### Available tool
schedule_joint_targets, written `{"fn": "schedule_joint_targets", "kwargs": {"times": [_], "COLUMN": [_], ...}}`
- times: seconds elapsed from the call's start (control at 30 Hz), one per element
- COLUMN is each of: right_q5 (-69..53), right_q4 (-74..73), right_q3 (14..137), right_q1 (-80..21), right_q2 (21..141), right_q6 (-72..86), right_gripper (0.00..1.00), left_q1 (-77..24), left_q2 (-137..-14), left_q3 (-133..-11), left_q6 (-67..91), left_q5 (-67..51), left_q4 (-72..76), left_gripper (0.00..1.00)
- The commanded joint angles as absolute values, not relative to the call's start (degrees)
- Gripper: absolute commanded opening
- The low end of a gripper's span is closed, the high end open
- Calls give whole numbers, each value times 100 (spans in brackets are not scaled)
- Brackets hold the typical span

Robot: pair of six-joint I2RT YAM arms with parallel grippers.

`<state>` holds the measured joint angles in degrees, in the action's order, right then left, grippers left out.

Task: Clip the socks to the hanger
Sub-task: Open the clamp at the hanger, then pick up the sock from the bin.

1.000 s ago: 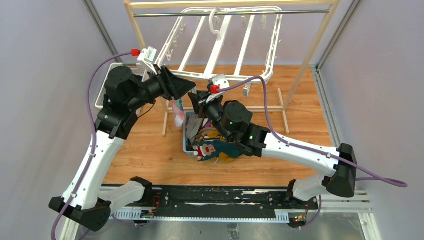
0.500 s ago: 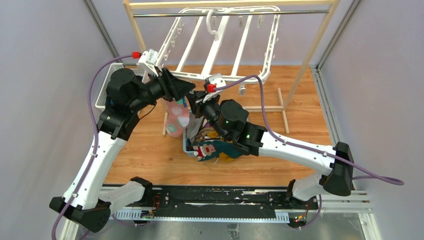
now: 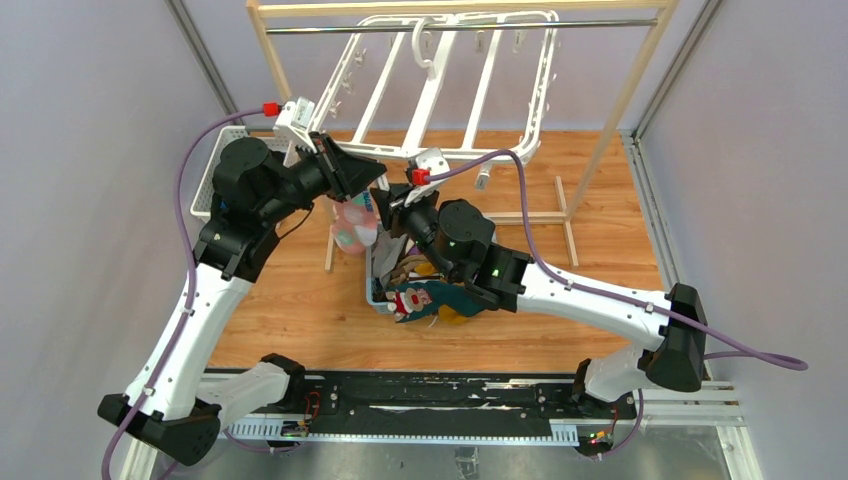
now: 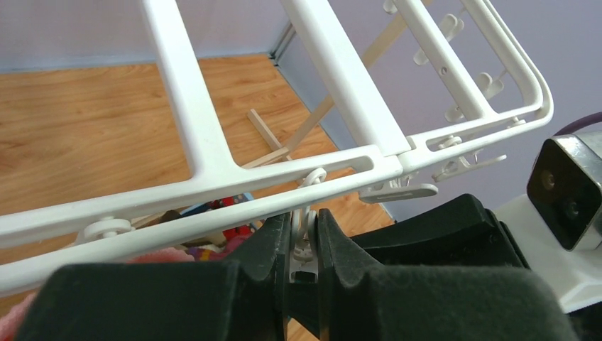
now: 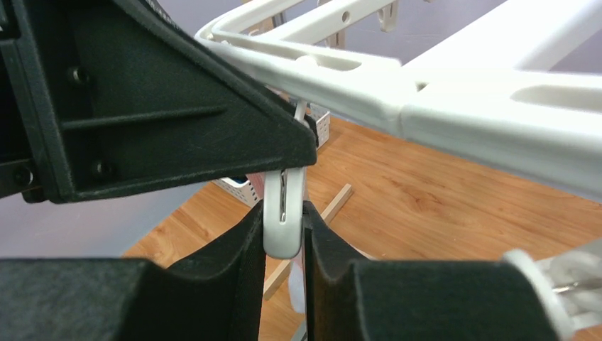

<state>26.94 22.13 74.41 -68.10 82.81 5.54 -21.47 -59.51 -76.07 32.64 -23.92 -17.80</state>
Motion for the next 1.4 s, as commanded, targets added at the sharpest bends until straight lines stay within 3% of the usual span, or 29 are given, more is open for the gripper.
{"fn": "schedule_joint_targets", "kwargs": {"times": [0.0,0.13,0.33,0.83,1.0,1.37], "right_q5": [2418,2549,2319,2393,1286,-138], "right_q4": [1906,1979,2122,-1671,-1571,-451], "right_q3": [7408,7072,5881,4379,4127,4596], "right_q1": [-6899,-6899,-6878,-6302,-6302,-6337], "right_q2": [8216,7900,6895,5068,4965,6168], "right_q6": [637,528,261,2000,1739,-46], "right_gripper": [28,49,58,58,56,62], "left_q1": [-2127,-2127,-2127,-2127,-2127,-2124], "left_q2": [-5958,-5935,-5921,-5993,-6022,-6084], "left_q3": [-7758,-7817,-7959,-8123,-8119,-8163], "left_q6": [3124,3147,3173,3270,3221,3191], "left_q5": [-2230,-2277,-2142,-2230,-2259,-2303], "left_q4": [-1575,-1689,-2107,-2539,-2558,-2608], "left_gripper": [11,11,11,11,11,11]}}
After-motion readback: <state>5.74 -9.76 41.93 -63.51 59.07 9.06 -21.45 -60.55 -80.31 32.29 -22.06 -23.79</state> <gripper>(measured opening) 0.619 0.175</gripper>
